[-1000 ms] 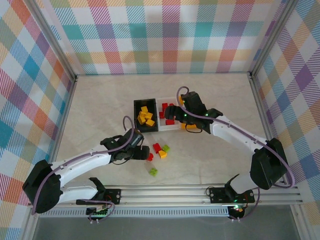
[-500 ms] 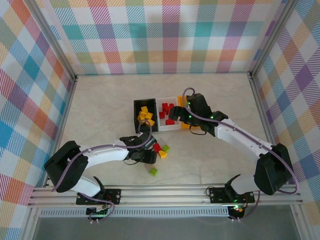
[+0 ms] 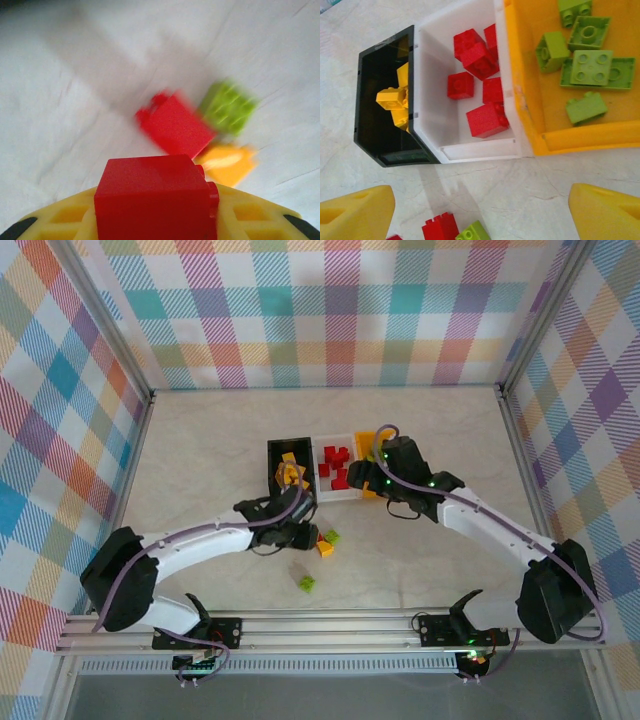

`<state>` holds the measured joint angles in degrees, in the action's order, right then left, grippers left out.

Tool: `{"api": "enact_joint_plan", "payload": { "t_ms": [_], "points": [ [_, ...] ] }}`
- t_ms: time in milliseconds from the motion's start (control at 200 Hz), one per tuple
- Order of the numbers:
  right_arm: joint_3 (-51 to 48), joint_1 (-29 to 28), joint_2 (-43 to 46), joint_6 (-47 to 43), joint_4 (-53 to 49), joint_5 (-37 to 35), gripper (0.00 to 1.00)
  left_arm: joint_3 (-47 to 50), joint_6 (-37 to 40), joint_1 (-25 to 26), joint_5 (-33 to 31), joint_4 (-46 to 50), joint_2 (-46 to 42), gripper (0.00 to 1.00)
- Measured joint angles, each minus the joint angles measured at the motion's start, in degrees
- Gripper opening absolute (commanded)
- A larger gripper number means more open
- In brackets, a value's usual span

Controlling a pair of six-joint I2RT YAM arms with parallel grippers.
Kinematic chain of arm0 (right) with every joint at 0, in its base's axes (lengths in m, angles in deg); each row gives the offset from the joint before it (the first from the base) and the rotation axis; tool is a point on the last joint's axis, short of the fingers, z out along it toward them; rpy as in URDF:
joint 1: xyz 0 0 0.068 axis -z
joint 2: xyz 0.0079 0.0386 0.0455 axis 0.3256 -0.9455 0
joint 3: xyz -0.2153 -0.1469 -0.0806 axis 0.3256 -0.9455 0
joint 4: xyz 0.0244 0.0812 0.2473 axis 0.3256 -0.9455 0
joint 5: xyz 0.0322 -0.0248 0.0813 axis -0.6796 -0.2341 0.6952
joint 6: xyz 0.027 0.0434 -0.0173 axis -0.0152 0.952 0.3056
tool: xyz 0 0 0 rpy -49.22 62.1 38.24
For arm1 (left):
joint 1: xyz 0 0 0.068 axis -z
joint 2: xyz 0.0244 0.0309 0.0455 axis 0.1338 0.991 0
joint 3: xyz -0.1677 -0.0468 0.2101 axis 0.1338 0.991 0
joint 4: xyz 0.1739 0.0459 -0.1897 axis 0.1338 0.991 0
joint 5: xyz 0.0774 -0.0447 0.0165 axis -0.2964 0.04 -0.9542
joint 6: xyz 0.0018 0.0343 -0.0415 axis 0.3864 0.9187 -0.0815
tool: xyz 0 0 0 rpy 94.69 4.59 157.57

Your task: Sort the legos into containers by color

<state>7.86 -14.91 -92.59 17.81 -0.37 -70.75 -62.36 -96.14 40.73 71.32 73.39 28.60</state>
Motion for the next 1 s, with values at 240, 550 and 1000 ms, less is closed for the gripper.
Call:
{"api": "enact_joint_plan", "payload": {
  "t_ms": [240, 550, 1000],
  "points": [
    [-3.56, 0.22, 3.19, 0.83, -2.78, -2.69, 0.90, -21.73, 3.02, -7.17, 1.81, -1.01, 12.61, 0.36],
    [-6.34, 0.26, 5.88, 1.01, -4.98, -3.06, 0.91, -42.05, 5.29, -11.28, 3.10, 2.38, 34.60, 0.69],
    [-5.86, -4.20, 1.49, -4.44, -2.67, 2.40, 0.88, -26.82, 1.51, -11.45, 5.22, -0.07, 10.75, 1.00]
  ]
}}
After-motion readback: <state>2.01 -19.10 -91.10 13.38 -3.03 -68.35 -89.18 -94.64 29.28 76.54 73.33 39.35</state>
